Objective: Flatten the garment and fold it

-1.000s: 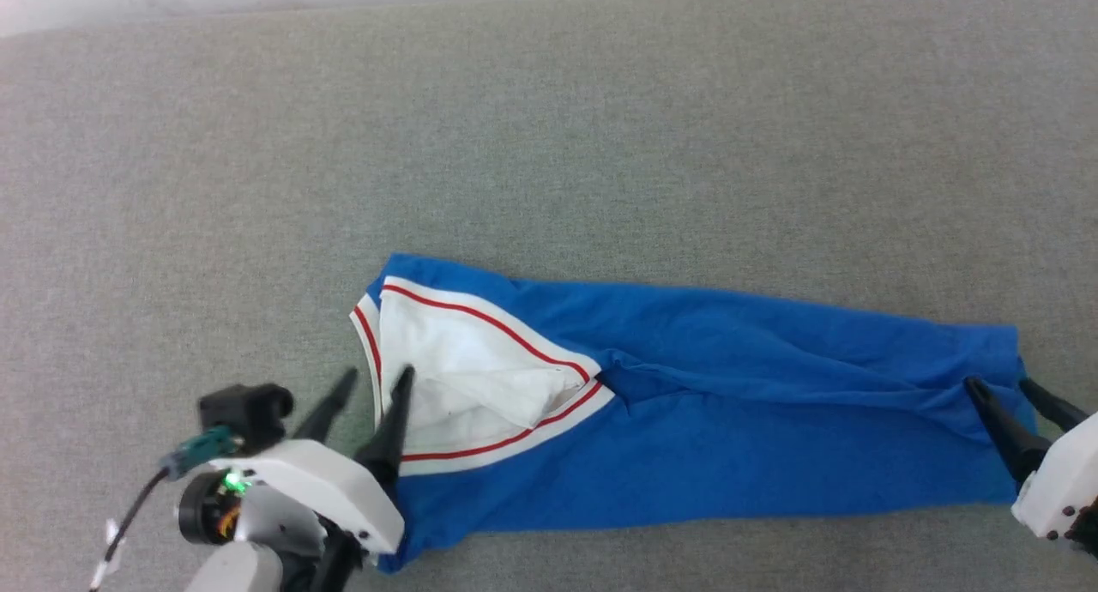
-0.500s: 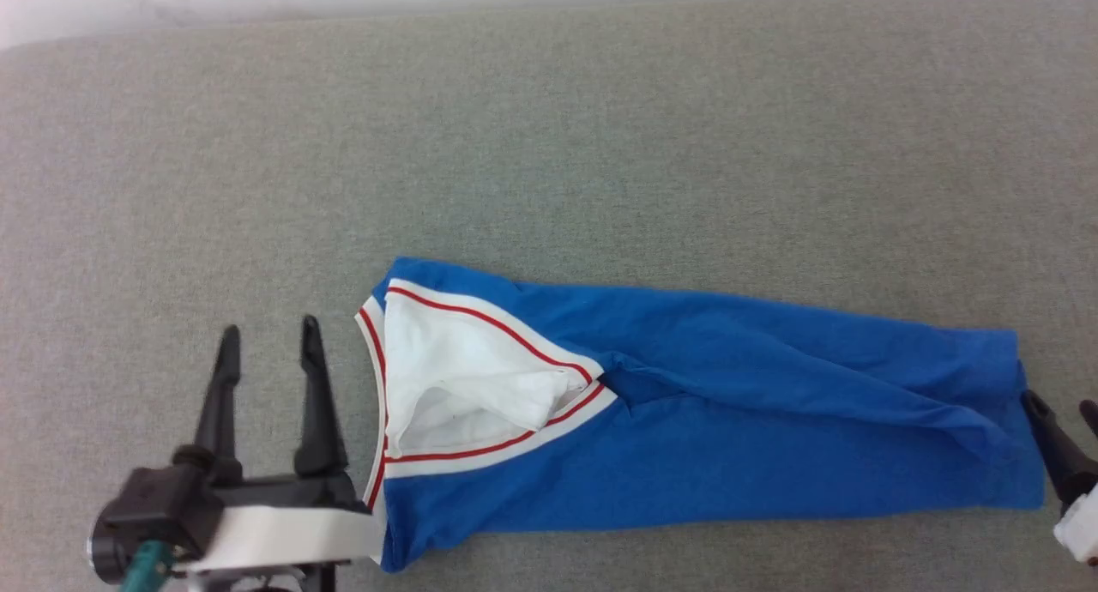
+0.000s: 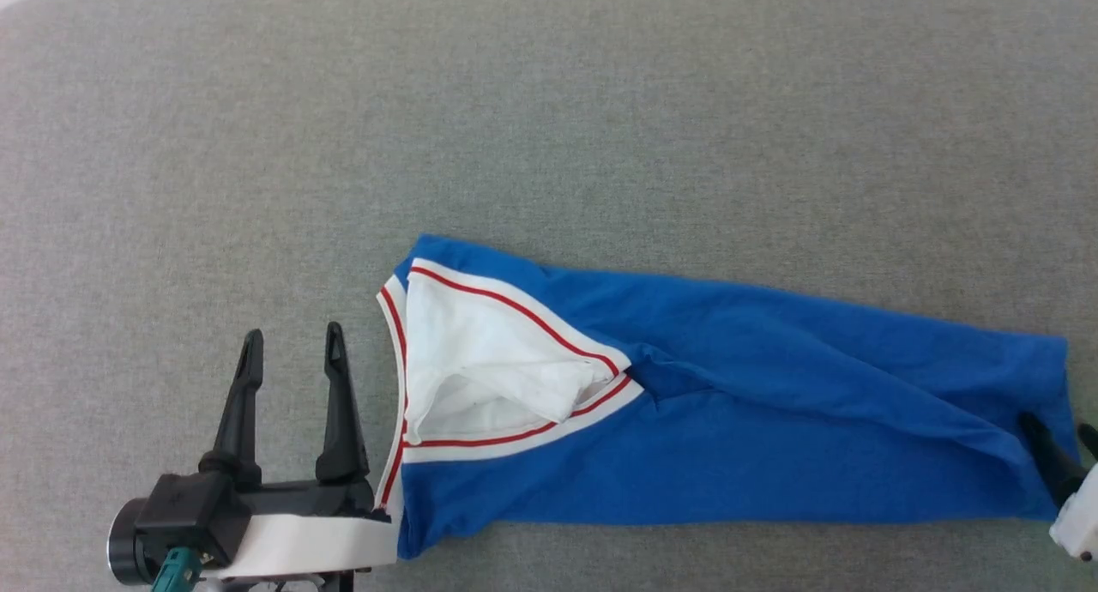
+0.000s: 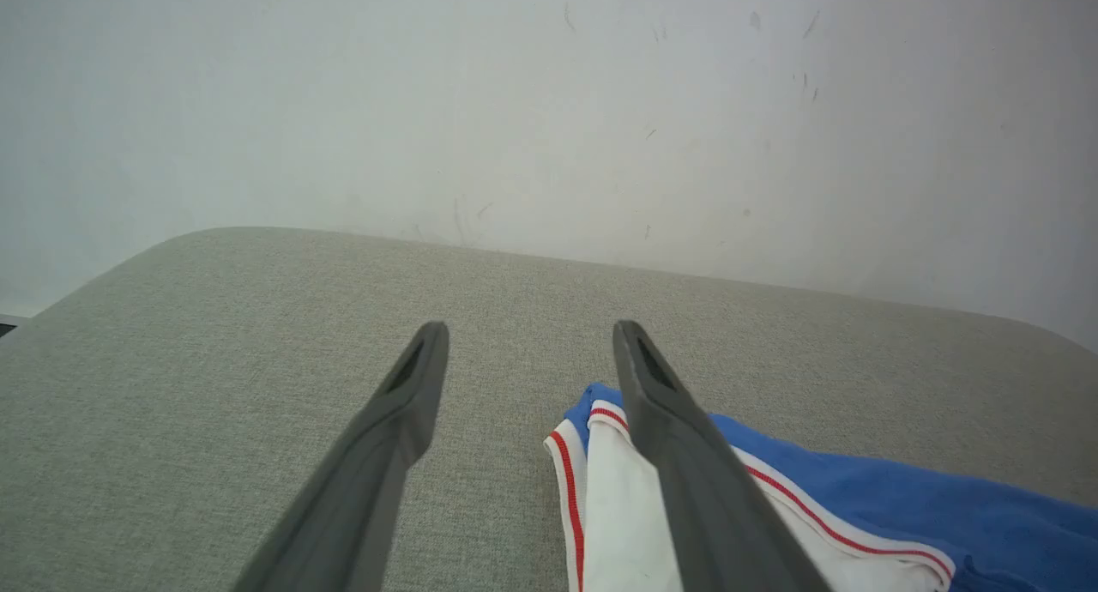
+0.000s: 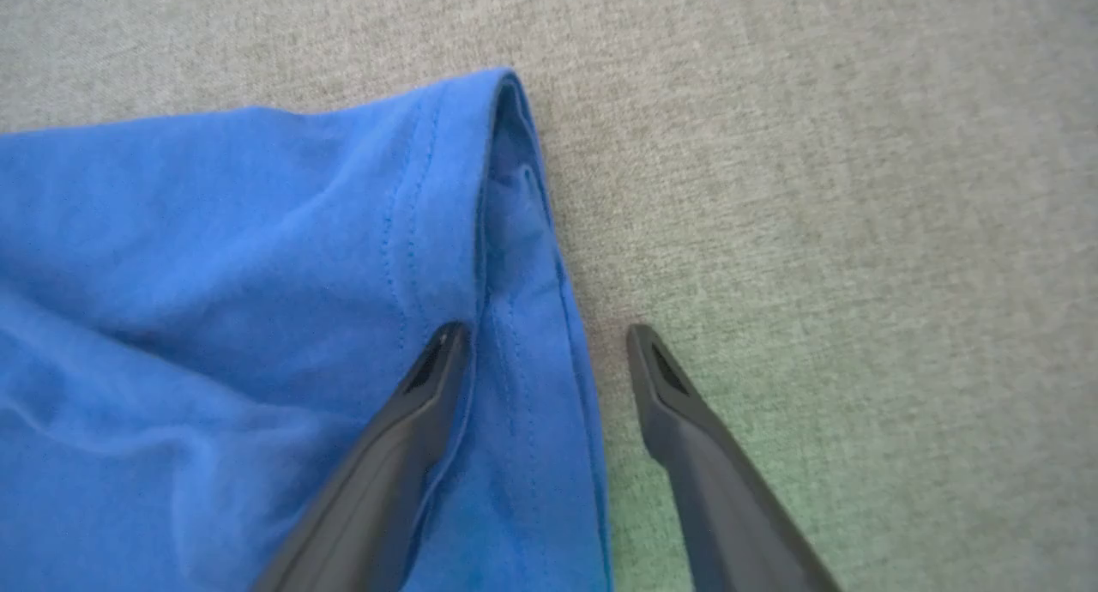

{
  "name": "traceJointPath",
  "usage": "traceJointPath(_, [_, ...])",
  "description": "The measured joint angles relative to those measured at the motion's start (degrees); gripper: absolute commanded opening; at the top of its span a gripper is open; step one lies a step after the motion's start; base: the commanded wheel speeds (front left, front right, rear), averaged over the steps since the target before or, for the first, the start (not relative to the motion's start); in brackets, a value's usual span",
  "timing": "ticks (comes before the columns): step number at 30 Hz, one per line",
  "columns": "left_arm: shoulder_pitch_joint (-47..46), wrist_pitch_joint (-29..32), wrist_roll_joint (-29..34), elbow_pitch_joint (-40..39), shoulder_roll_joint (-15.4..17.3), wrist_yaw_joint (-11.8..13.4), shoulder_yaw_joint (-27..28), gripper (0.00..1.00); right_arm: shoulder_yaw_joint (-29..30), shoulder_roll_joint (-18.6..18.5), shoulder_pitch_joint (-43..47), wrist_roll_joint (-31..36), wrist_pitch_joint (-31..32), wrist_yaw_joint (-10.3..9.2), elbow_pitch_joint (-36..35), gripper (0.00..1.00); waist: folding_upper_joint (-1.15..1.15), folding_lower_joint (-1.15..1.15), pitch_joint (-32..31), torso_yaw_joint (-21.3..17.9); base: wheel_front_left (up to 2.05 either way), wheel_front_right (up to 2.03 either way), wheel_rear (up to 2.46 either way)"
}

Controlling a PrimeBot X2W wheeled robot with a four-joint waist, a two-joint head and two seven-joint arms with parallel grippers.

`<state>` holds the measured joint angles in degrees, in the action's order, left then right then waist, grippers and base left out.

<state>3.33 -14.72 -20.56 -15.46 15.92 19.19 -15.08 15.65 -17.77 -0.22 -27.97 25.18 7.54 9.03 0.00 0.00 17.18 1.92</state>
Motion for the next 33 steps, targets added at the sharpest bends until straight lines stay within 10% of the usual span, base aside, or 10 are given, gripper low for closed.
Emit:
traceJointPath(1, [-0.01, 0.0, 0.0, 0.0, 0.01, 0.0, -0.01, 1.0, -0.46, -0.22, -0.31, -0.08, 0.03, 0.0, 0.41, 1.0, 0.0, 0.0, 0.17, 0.1, 0.0, 0.0, 0.0])
traceJointPath(2, [-0.02, 0.0, 0.0, 0.01, 0.03, -0.03, -0.03, 1.0, -1.08, -0.56, -0.62, -0.42, 0.21, -0.01, 0.76, 0.75, 0.0, 0.0, 0.3, 0.17, 0.0, 0.0, 0.0])
traceJointPath(3, [-0.04, 0.0, 0.0, 0.01, 0.04, -0.04, -0.08, 1.0, -1.22, -0.75, -0.86, -0.92, 0.64, -0.01, 1.07, 0.13, 0.0, 0.0, 0.39, 0.22, 0.0, 0.0, 0.0])
traceJointPath(4, [-0.05, 0.02, 0.0, 0.02, 0.05, -0.05, -0.13, 1.0, -1.42, -0.9, -1.01, -1.48, 1.01, -0.02, 1.16, 0.0, 0.0, 0.0, 0.4, 0.23, 0.0, 0.0, 0.0])
traceJointPath(23, [0.22, 1.16, 0.32, 1.8, 0.92, -0.34, -1.35, 1.0, 9.47, -6.22, -2.16, 1.91, 0.7, 0.05, -0.41, 0.0, 0.0, 0.0, -6.14, 0.38, 0.0, 0.0, 0.0])
traceJointPath(33, [1.4, 0.99, -0.96, 3.7, 0.15, -0.56, -1.53, 1.0, -8.12, 1.34, -0.26, -5.8, 11.91, 0.0, -15.57, 0.0, 0.0, 0.0, -8.85, 1.24, 0.0, 0.0, 0.0])
